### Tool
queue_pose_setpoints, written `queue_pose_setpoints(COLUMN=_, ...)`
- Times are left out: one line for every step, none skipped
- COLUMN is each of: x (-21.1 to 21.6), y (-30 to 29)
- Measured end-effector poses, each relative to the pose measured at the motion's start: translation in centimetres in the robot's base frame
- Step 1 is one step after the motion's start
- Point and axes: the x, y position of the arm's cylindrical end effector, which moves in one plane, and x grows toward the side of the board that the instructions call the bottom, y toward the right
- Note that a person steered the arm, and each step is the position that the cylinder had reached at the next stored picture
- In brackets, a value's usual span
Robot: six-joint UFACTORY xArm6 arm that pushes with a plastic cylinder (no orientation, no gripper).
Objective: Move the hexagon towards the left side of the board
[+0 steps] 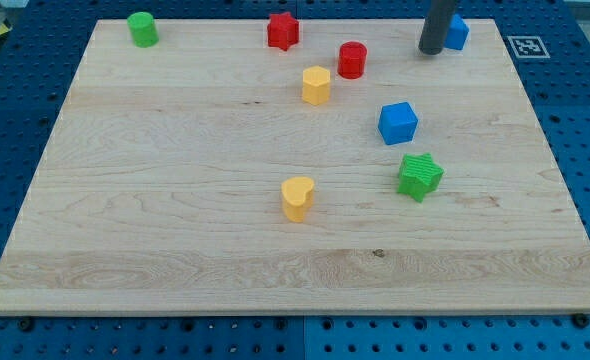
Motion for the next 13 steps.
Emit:
queue_pose_setpoints(x=0.7, y=0.0)
queue_pose_setpoints(x=4.1, y=0.7)
queue_pose_setpoints(x=8.3, y=2.0)
queue_pose_setpoints(x=8.3, y=-4.8)
queue_pose_setpoints(x=8.2, y=-14.9)
queue_pose_setpoints(x=6.6, y=-20.8)
queue_pose_setpoints(x=5.6, y=-23.8)
queue_pose_setpoints(x=5.8, y=-26.9)
queue_pose_setpoints(x=6.2, y=-29.3)
queue_pose_setpoints(x=6.8, y=-29.5)
queue_pose_setpoints(x=8.0, y=-27.4)
queue_pose_setpoints(x=9.5, y=-25.6)
queue_pose_setpoints(x=10.3, y=-27.0)
